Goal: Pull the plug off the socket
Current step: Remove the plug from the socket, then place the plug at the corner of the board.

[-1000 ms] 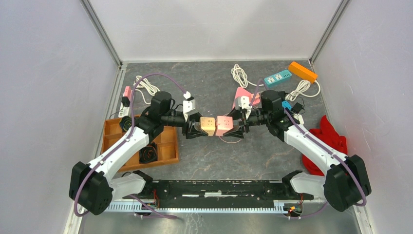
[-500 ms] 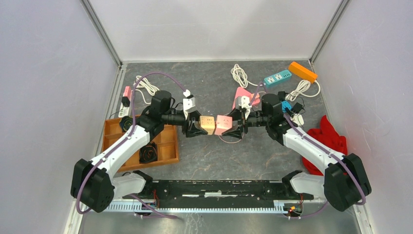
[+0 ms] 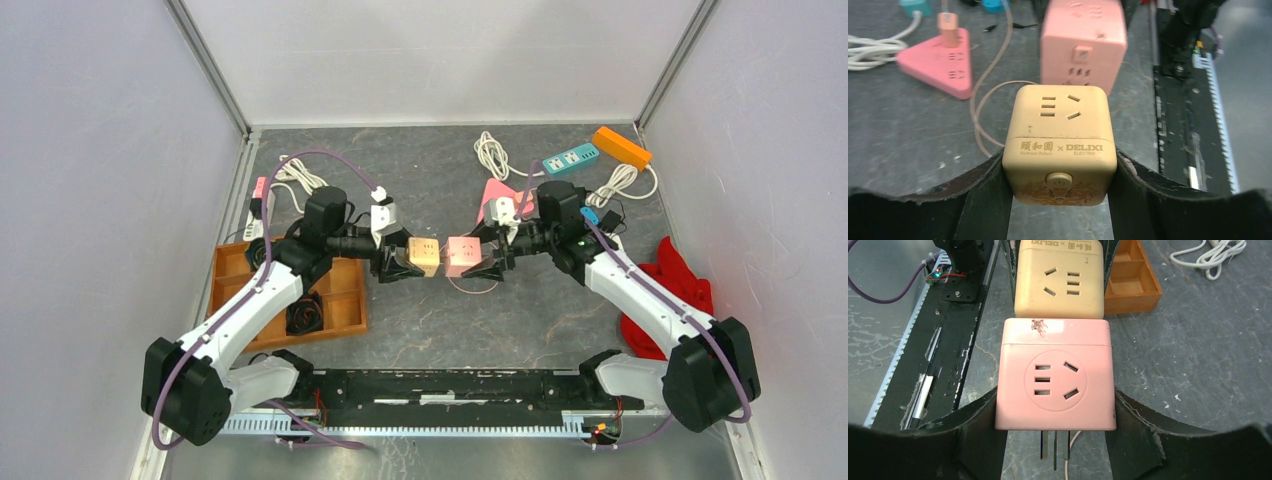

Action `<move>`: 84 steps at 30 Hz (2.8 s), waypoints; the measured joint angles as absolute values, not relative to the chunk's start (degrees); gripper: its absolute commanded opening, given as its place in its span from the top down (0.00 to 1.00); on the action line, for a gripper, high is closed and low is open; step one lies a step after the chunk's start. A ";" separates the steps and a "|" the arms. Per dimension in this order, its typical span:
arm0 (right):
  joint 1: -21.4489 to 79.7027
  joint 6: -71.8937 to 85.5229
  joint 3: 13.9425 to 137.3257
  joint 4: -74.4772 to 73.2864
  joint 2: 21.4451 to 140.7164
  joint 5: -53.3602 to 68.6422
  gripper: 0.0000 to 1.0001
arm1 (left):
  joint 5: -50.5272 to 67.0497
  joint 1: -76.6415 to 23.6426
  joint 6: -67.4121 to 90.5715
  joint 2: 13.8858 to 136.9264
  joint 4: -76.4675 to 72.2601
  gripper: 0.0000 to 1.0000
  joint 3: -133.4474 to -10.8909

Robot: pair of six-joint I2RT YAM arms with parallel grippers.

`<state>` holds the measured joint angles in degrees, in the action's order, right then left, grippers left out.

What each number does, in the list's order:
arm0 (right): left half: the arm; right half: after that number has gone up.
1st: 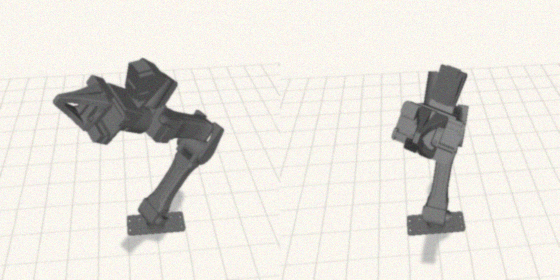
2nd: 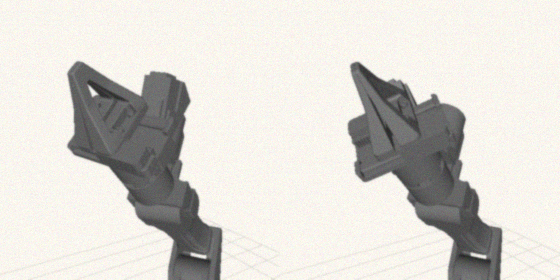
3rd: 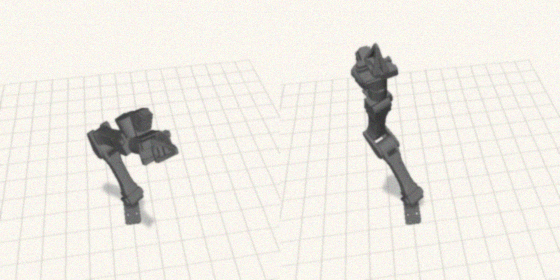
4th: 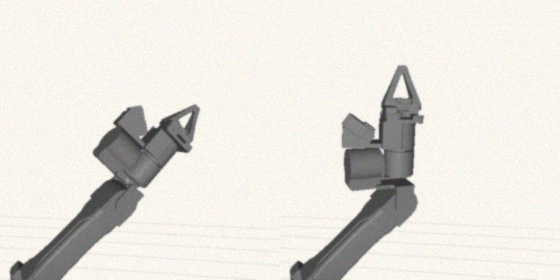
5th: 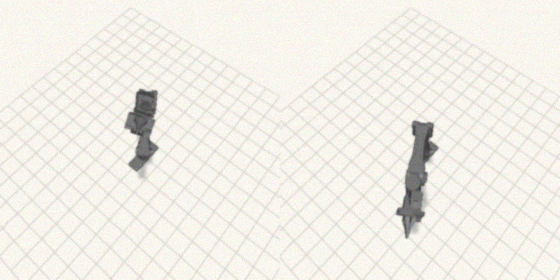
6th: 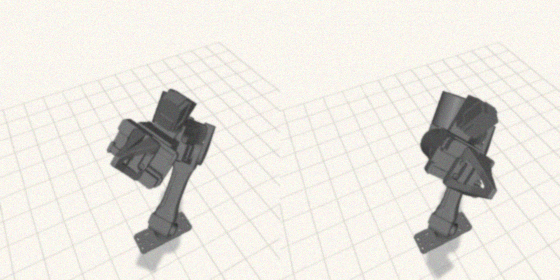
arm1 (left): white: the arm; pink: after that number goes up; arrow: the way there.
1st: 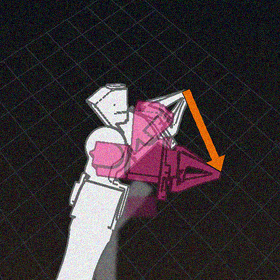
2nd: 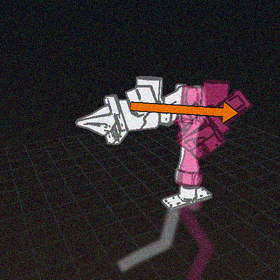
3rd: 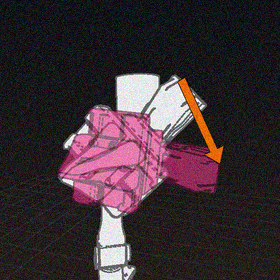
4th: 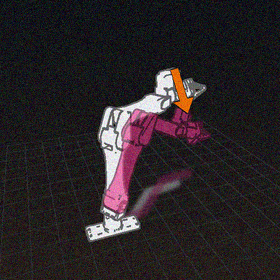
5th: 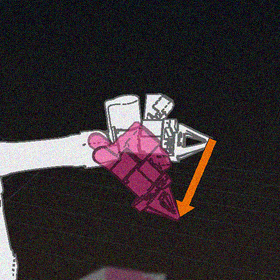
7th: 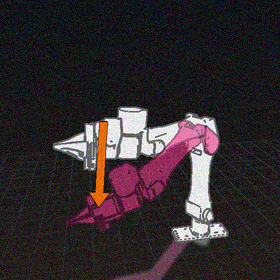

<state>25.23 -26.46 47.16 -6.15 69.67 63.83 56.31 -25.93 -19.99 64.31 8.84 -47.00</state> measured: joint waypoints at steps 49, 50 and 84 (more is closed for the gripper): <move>13.72 -26.89 46.17 -9.23 71.18 58.15 1.00 | 15.11 -14.70 17.45 121.21 10.00 0.83 -90.70; 13.61 -26.89 46.17 -9.23 71.09 58.15 1.00 | 13.93 -14.68 17.87 123.44 10.61 0.81 -93.01; 12.82 -31.42 48.12 -14.35 74.39 57.65 1.00 | 8.93 -11.33 20.60 121.38 12.64 0.00 -103.26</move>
